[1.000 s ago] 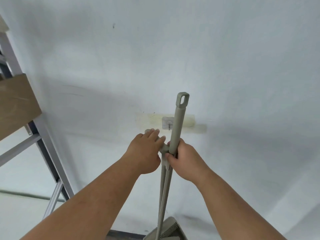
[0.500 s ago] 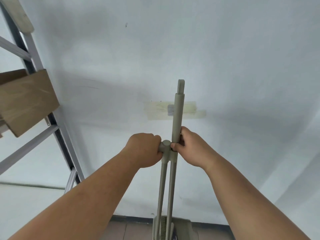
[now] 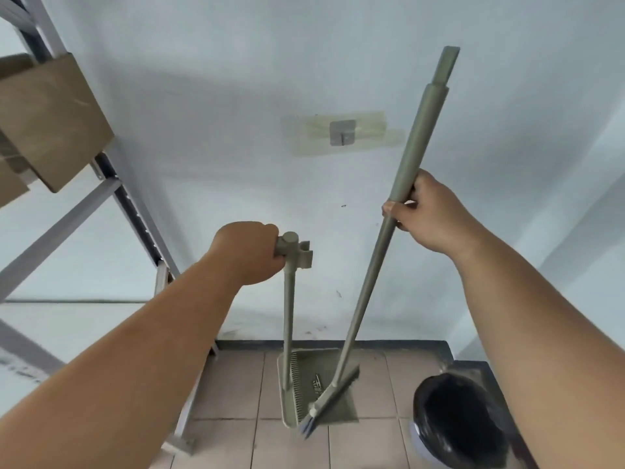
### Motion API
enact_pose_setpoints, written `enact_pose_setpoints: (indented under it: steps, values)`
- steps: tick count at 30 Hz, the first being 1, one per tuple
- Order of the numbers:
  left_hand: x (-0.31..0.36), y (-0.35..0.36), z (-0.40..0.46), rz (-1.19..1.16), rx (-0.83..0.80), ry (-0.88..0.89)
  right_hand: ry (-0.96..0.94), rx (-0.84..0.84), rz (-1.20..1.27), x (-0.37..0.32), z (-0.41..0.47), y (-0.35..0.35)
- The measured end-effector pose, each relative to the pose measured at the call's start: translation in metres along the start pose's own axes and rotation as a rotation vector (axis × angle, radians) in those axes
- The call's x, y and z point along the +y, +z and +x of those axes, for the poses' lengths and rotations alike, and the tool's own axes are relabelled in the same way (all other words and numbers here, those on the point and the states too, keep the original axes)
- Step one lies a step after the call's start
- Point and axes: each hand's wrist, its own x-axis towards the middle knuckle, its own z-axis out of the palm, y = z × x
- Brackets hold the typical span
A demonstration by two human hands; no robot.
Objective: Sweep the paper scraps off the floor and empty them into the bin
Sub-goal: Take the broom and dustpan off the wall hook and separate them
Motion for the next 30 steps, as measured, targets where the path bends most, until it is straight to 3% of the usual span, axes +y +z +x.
enact_pose_setpoints:
  steps: [3, 14, 22, 30]
  values:
    - [0.024, 0.013, -0.008, 0.018, -0.044, 0.056, -0.015, -0.058, -0.107, 0.000, -0.009, 0.016]
    - [0.057, 0.064, -0.037, -0.105, -0.281, -0.098, 0.181, -0.346, -0.306, 0.055, -0.042, 0.053]
    - [0.087, 0.125, -0.069, -0.183, -0.427, -0.135, 0.648, -0.421, 0.375, 0.119, -0.079, 0.087]
    - [0.113, 0.173, -0.107, -0.287, -0.551, -0.245, 1.159, -0.422, 0.836, 0.166, -0.122, 0.122]
